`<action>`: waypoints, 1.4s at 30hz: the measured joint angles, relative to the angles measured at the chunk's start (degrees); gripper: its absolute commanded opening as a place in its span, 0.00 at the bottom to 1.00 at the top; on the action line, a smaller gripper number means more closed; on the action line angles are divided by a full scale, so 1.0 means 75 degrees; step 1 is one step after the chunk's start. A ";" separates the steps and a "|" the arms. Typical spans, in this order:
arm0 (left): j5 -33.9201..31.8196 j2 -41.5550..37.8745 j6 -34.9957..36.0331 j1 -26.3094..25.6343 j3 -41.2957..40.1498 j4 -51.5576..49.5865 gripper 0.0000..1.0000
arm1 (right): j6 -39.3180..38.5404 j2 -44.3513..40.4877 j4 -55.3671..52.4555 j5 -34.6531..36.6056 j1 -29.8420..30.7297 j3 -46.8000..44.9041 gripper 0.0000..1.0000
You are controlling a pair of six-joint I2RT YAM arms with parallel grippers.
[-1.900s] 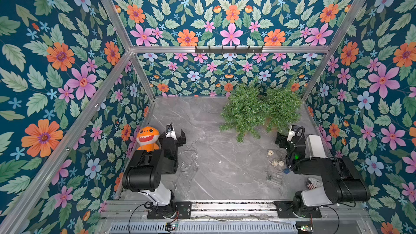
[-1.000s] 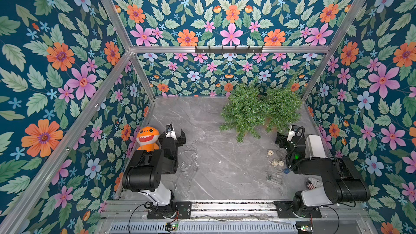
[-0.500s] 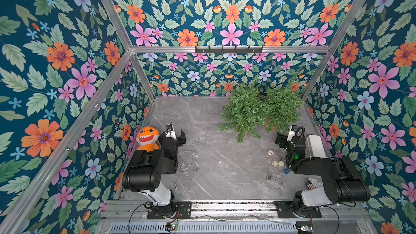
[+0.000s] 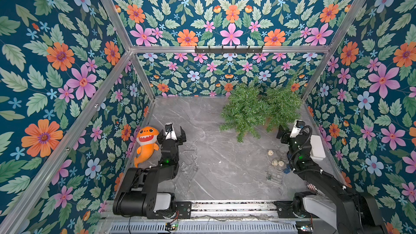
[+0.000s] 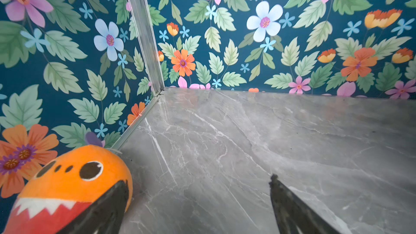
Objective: Wrap string light around the christmas tree
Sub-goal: Move the christmas tree to the center of the board.
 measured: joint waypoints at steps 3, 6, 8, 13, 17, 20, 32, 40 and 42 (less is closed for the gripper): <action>-0.0647 -0.0737 -0.0055 -0.0428 0.0248 -0.0956 1.00 | 0.0548 -0.0863 -0.1527 0.0157 0.0009 0.0294 0.99; -0.1236 -0.1332 -0.0280 -0.0723 0.0691 -0.2189 1.00 | 0.1329 -0.1189 -0.3139 0.0294 0.0003 0.1052 0.99; -0.1740 -0.1545 -0.0816 -0.0746 0.1271 -0.3392 1.00 | 0.1699 -0.1195 -0.3789 -0.0259 0.0000 0.1332 0.99; -0.2366 -0.1702 -0.2585 -0.0761 0.2465 -0.6100 1.00 | 0.3002 -0.1381 -0.4112 -0.2387 0.0006 0.0947 0.94; -0.1655 -0.2267 -0.3500 -0.0702 0.2279 -0.6784 1.00 | 0.3791 -0.1207 -0.4334 -0.3267 0.0067 0.1358 0.86; -0.0609 -0.2541 -0.3675 -0.0606 0.2177 -0.6930 0.88 | 0.3946 -0.0851 -0.4782 -0.3407 0.0420 0.2142 0.84; 0.1591 -0.2124 -0.3442 -0.1451 0.3628 -0.8684 0.80 | 0.3576 0.1314 -0.7705 -0.1818 0.3442 0.4765 0.84; 0.2326 -0.1743 -0.3631 -0.1883 0.3395 -0.8737 0.77 | 0.3485 0.1454 -0.8271 -0.1486 0.3713 0.4835 0.84; 0.2567 -0.1545 -0.3646 -0.1964 0.3436 -0.8580 0.76 | 0.3483 0.1399 -0.8416 -0.1582 0.3652 0.4835 0.84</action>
